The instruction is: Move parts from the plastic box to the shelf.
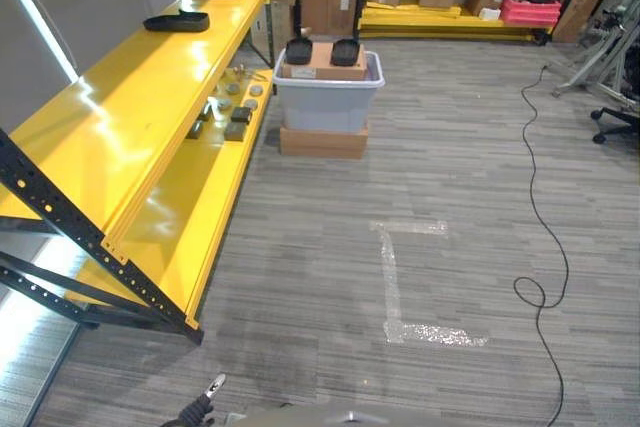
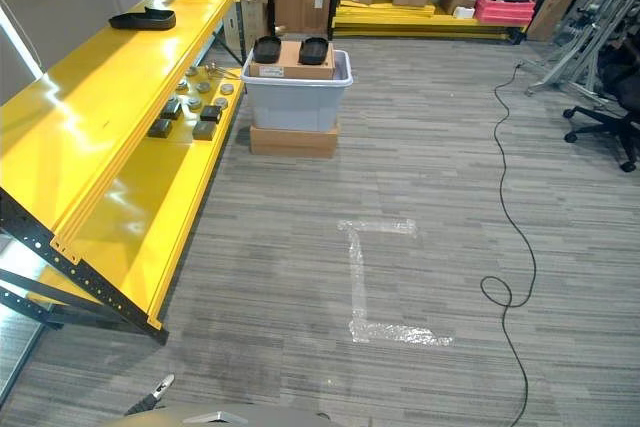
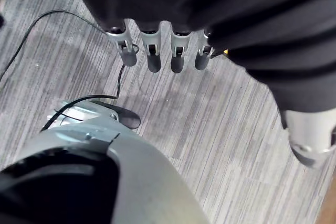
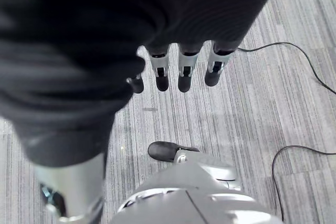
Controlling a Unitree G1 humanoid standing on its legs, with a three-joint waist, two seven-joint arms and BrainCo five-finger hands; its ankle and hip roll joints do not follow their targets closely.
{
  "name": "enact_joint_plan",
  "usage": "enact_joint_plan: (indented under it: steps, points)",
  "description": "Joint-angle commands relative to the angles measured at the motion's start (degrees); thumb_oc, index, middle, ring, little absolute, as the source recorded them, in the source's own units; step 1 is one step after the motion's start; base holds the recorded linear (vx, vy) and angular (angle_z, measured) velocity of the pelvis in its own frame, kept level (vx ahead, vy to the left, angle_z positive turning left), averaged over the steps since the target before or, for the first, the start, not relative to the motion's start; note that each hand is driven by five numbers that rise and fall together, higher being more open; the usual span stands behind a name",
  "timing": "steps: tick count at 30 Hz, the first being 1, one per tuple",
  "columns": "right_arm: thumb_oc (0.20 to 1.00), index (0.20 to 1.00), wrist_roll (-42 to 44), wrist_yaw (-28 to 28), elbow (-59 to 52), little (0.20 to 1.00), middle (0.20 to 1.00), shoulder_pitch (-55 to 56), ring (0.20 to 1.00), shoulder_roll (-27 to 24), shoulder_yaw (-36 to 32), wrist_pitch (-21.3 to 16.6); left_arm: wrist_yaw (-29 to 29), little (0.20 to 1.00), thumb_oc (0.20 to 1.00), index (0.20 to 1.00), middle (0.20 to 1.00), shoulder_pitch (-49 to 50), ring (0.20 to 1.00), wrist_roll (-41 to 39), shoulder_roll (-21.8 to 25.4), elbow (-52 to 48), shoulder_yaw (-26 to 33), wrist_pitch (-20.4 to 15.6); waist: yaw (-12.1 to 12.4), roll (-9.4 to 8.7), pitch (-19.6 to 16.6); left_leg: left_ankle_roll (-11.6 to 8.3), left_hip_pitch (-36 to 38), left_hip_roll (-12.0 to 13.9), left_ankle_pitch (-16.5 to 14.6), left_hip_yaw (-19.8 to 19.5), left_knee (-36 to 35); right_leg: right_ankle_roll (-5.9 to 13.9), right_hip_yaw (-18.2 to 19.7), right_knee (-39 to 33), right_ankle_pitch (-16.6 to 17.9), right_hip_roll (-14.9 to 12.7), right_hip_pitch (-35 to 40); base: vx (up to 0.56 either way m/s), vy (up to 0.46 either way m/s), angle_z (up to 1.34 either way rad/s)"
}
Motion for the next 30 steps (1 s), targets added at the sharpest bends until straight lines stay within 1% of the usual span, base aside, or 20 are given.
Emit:
enact_joint_plan:
  steps: [1,3,5,6,7,8,9,10,11,13,16,17,18,19,20,22,24,25,27,30]
  points:
    - [1.000,1.000,0.4,0.1,2.9,1.000,1.000,-1.9,1.000,0.2,1.1,1.0,1.6,1.000,1.000,1.000,1.000,-4.3,1.000,-1.6,-1.1,3.6,2.2,0.9,1.3,-1.24,-0.5,-1.14,-1.8,1.1,-3.5,2.8,2.5,5.37,0.6,1.0,-0.1,-4.0,-1.4,0.00,0.000,0.00]
    - [1.000,1.000,0.3,0.9,2.9,1.000,1.000,-2.0,1.000,0.3,1.2,2.2,1.5,1.000,1.000,1.000,1.000,-4.4,1.000,-1.5,-1.0,3.9,2.4,1.4,1.3,-1.32,-0.5,-1.10,-1.9,1.0,-3.5,2.7,2.5,5.34,0.7,1.0,-0.2,-4.0,-1.4,0.00,0.000,0.00]
    - [1.000,1.000,0.3,0.5,3.3,1.000,1.000,-2.2,1.000,0.3,1.5,1.8,2.2,1.000,1.000,1.000,1.000,-4.6,1.000,-1.6,-1.3,4.3,2.2,1.3,1.5,-1.34,-0.5,-1.06,-1.8,1.0,-3.5,2.4,2.6,5.29,0.7,1.1,-0.1,-4.0,-1.4,0.04,0.013,0.00]
    - [1.000,1.000,1.3,0.0,3.5,1.000,1.000,-2.6,1.000,0.3,1.6,-0.2,2.6,1.000,1.000,1.000,1.000,-4.7,1.000,-2.3,-1.4,4.5,2.3,0.1,1.7,-1.39,-0.5,-1.05,-1.7,0.9,-3.5,2.0,2.7,5.25,0.9,1.1,-0.1,-4.0,-1.2,0.06,0.021,0.00]
    - [1.000,1.000,1.6,-0.2,3.4,1.000,1.000,-2.6,1.000,0.2,1.5,-0.7,2.7,1.000,1.000,1.000,1.000,-4.7,1.000,-2.3,-1.5,4.4,2.3,-0.3,1.7,-1.39,-0.5,-1.06,-1.7,0.9,-3.6,2.0,2.8,5.24,0.9,1.1,-0.2,-4.0,-1.2,0.06,0.028,0.00]
    - [1.000,1.000,2.5,-0.2,3.1,1.000,1.000,-2.9,1.000,0.0,1.5,-2.8,2.8,1.000,1.000,1.000,1.000,-4.7,1.000,-2.6,-1.4,4.1,2.4,-1.2,1.9,-1.38,-0.5,-1.07,-1.6,0.9,-3.6,1.9,2.8,5.26,1.0,1.1,-0.2,-4.0,-1.1,0.04,0.024,0.00]
    - [1.000,1.000,3.6,0.3,2.6,1.000,1.000,-3.1,1.000,-0.2,1.5,-3.6,2.9,1.000,1.000,1.000,1.000,-4.7,1.000,-3.0,-1.4,3.9,2.5,-1.4,1.9,-1.37,-0.6,-1.09,-1.6,0.8,-3.6,1.7,2.9,5.28,1.0,1.1,-0.2,-4.0,-1.0,0.06,0.037,0.00]
    - [1.000,1.000,5.0,1.6,1.3,1.000,1.000,-3.4,1.000,-0.4,1.4,-6.7,3.3,1.000,1.000,1.000,1.000,-4.8,1.000,-3.7,-1.4,3.3,2.5,-2.0,2.0,-1.37,-0.6,-1.10,-1.5,0.8,-3.5,1.5,3.0,5.29,1.1,1.1,-0.2,-4.0,-0.9,0.08,0.082,0.00]
    - [1.000,1.000,7.7,1.0,-4.3,1.000,1.000,-3.5,1.000,-0.7,1.7,-8.6,3.9,1.000,1.000,1.000,1.000,-4.7,1.000,-5.1,-0.7,1.6,3.2,-2.7,1.9,-1.64,-0.3,-0.86,-2.0,0.5,-4.1,1.3,4.1,5.45,1.8,1.5,-0.2,-4.3,-1.2,0.07,0.087,-0.01]
    - [1.000,1.000,9.1,0.2,-6.1,1.000,1.000,-3.5,1.000,-1.3,1.5,-8.9,3.5,1.000,1.000,1.000,1.000,-4.7,1.000,-4.5,-0.5,1.4,3.8,-2.7,1.8,-1.76,0.1,-0.26,-2.5,-0.1,-4.6,1.1,5.0,5.69,2.5,2.5,-0.3,-4.8,-1.9,0.07,0.140,-0.09]
    - [1.000,1.000,10.2,-0.1,-6.4,1.000,1.000,-4.2,1.000,-1.3,0.6,-8.8,3.0,1.000,1.000,1.000,1.000,-5.0,1.000,-3.5,-0.6,1.7,2.9,-3.8,1.2,-1.42,1.5,2.25,-3.6,-1.7,-5.8,-0.1,6.8,6.01,4.4,10.7,-1.8,-6.1,-6.1,0.04,0.229,-0.18]
    - [1.000,1.000,10.4,-0.1,-6.9,1.000,1.000,-4.4,1.000,-1.3,0.4,-8.8,2.8,1.000,1.000,1.000,1.000,-5.4,1.000,-5.3,-0.3,1.3,2.4,-3.3,0.5,-1.11,2.5,3.77,-4.5,-2.5,-6.3,-0.5,8.2,6.23,4.8,17.5,-1.7,-6.4,-9.6,-0.01,0.196,-0.17]
    - [1.000,1.000,10.9,-0.2,-7.4,1.000,1.000,-4.5,1.000,-1.2,0.6,-8.9,2.7,1.000,1.000,1.000,1.000,-5.6,1.000,-5.8,0.0,1.1,2.0,-3.1,0.3,-0.83,3.1,4.51,-5.0,-2.8,-6.5,-0.7,9.1,6.83,4.6,22.6,-0.6,-6.8,-12.7,-0.06,0.195,-0.16]
    - [1.000,1.000,11.7,-0.2,-8.0,1.000,1.000,-4.6,1.000,-1.2,0.7,-9.1,2.8,1.000,1.000,1.000,1.000,-5.8,1.000,-6.3,0.3,0.7,1.6,-3.0,0.3,-0.54,4.0,5.38,-5.9,-3.2,-6.9,-1.0,10.5,7.65,4.7,29.2,1.7,-7.2,-17.3,-0.08,0.156,-0.10]
    - [1.000,1.000,13.0,-0.1,-8.7,1.000,1.000,-4.8,1.000,-1.1,0.9,-9.3,3.2,1.000,1.000,1.000,1.000,-5.9,1.000,-7.0,0.4,0.3,1.0,-2.5,0.4,-0.07,5.2,6.29,-6.8,-3.4,-7.3,-1.0,12.1,7.78,4.5,35.3,4.0,-7.8,-21.4,-0.07,0.141,-0.08]
    - [1.000,1.000,13.5,0.0,-10.0,1.000,1.000,-5.1,1.000,-1.2,1.4,-9.4,3.8,1.000,1.000,1.000,1.000,-6.1,1.000,-8.4,0.6,0.2,0.6,-2.0,0.3,-0.15,6.5,7.22,-7.8,-4.3,-8.3,-0.9,14.0,7.88,3.4,38.4,7.3,-8.5,-25.6,0.03,0.074,-0.26]
    - [1.000,1.000,13.3,0.4,-11.2,1.000,1.000,-5.4,1.000,-1.3,2.1,-9.4,3.2,1.000,1.000,1.000,1.000,-6.4,1.000,-8.8,0.7,0.7,1.4,-0.8,-0.2,-1.47,7.5,7.19,-7.8,-5.6,-9.9,-1.0,15.7,8.76,2.3,32.8,9.7,-8.6,-26.2,0.20,-0.074,-0.36]
    - [1.000,1.000,13.3,0.7,-11.5,1.000,1.000,-5.6,1.000,-1.2,2.4,-9.4,2.7,1.000,1.000,1.000,1.000,-6.6,1.000,-8.2,0.8,1.1,2.0,-0.8,-0.5,-2.70,7.9,7.03,-7.5,-6.6,-11.3,-1.2,16.6,9.55,2.0,27.5,11.1,-8.8,-25.5,0.34,-0.174,-0.40]
    - [1.000,1.000,13.1,1.1,-11.5,1.000,1.000,-5.8,1.000,-1.4,2.4,-9.3,2.4,1.000,1.000,1.000,1.000,-6.7,1.000,-7.4,1.1,1.6,2.6,-1.1,-1.0,-4.42,8.2,6.61,-6.1,-7.6,-13.4,-2.1,17.7,10.15,1.9,16.9,11.4,-9.0,-23.8,0.40,-0.199,-0.34]
    - [1.000,1.000,12.5,1.8,-11.7,1.000,1.000,-5.1,1.000,-1.5,1.4,-8.4,2.4,1.000,1.000,1.000,1.000,-6.1,1.000,-6.2,1.5,1.7,3.1,-1.5,-1.4,-5.50,7.9,6.14,-3.7,-7.7,-15.4,-3.0,18.0,10.76,2.3,7.3,12.2,-9.6,-22.1,0.47,-0.189,-0.01]
